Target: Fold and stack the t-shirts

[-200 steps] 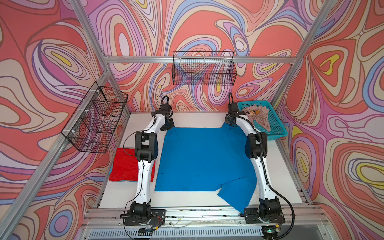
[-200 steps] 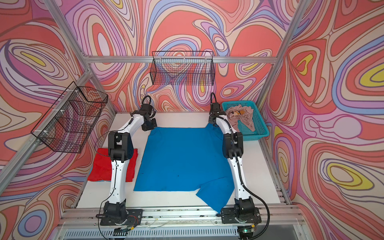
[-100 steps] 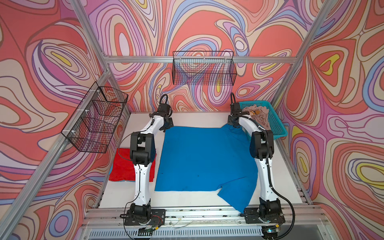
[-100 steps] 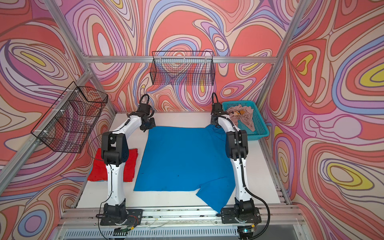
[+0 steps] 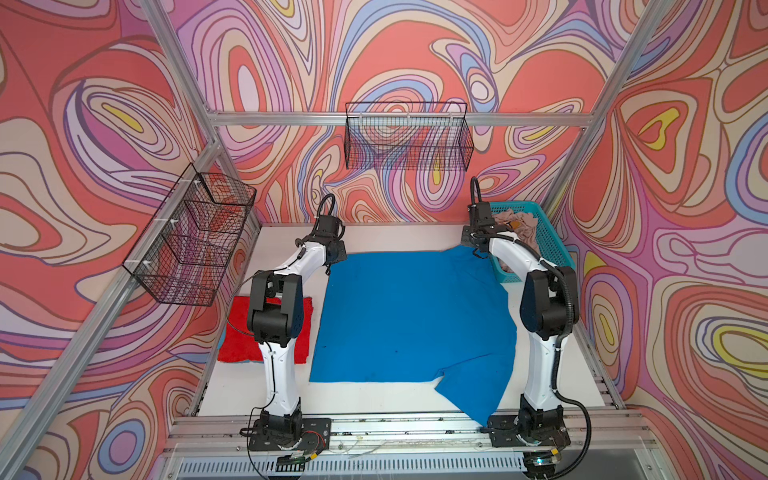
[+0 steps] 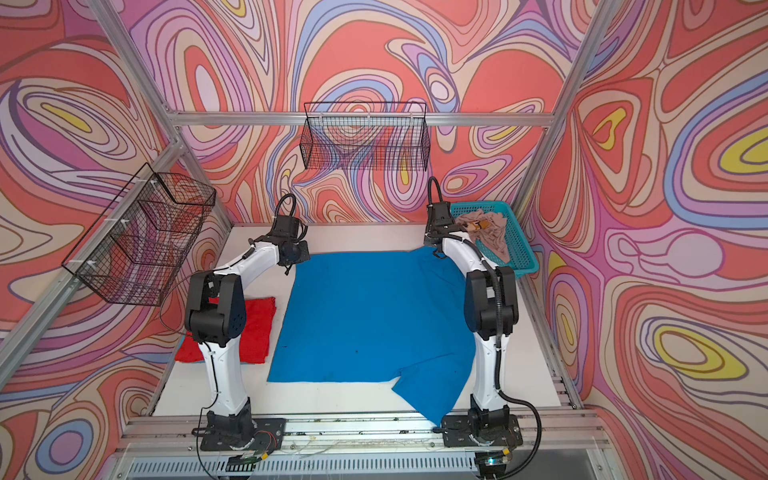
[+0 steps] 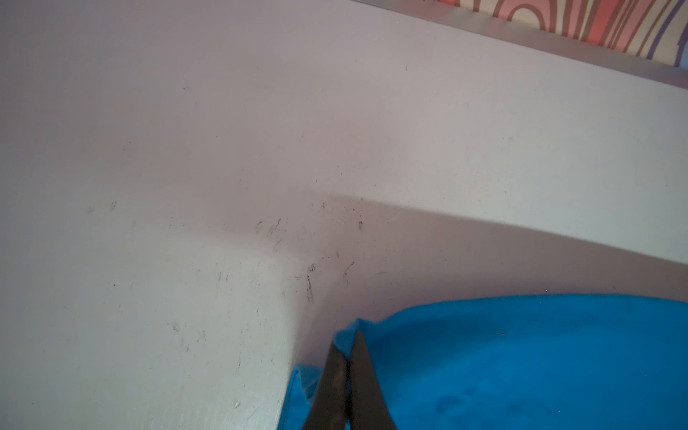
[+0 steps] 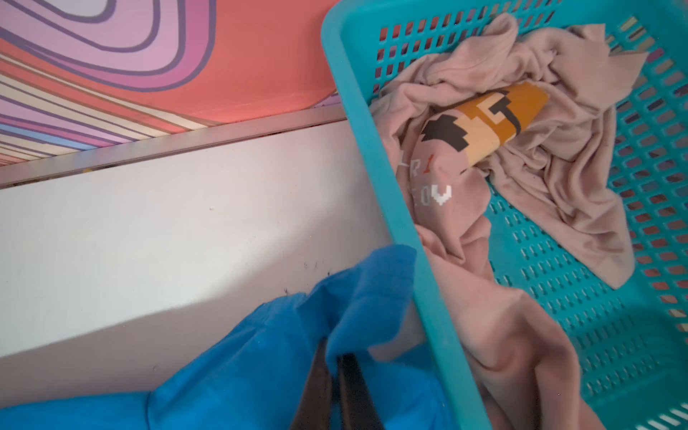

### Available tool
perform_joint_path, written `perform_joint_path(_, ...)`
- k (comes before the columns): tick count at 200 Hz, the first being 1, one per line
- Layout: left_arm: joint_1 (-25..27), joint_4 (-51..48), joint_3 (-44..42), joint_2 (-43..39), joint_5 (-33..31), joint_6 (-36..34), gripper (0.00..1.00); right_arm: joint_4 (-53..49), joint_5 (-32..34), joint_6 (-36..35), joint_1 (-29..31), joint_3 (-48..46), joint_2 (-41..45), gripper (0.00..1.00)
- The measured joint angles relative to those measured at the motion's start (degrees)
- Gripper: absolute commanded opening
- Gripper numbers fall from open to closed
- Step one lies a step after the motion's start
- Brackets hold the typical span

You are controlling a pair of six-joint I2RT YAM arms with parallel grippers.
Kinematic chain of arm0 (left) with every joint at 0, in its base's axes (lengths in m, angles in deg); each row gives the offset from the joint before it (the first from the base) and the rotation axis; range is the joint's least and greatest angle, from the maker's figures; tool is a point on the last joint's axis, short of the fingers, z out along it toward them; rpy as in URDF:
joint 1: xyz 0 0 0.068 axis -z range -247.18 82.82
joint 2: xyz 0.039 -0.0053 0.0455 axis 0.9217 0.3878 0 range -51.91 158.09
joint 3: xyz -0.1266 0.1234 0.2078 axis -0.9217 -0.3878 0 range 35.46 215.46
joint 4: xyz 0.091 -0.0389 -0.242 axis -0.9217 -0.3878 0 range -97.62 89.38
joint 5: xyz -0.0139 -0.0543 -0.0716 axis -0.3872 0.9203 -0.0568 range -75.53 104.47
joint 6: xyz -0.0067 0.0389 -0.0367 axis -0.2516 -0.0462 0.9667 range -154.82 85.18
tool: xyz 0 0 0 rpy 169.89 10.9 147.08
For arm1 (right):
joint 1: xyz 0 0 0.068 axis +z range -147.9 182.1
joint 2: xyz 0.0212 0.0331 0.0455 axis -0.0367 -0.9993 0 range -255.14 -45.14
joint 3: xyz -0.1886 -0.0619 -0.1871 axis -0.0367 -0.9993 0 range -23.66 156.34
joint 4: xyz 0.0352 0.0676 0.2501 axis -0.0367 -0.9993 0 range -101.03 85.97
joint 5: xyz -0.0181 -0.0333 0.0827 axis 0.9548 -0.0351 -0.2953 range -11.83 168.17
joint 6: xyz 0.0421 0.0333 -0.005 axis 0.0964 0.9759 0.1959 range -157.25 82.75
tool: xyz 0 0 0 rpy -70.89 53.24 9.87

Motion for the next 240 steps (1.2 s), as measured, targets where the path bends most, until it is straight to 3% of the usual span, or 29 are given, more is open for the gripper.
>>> perform_joint_path(114,0.0,14.1,-21.0,-10.4,-1.7,5.4,0.00,3.4,2.8,4.1,3.3,-25.4,18.2,0.00)
perform_joint_path(240,1.7,21.0,-31.5,-17.2,-6.8,10.8,0.00,3.3,3.5,7.7,6.1,-40.4,31.3,0.00)
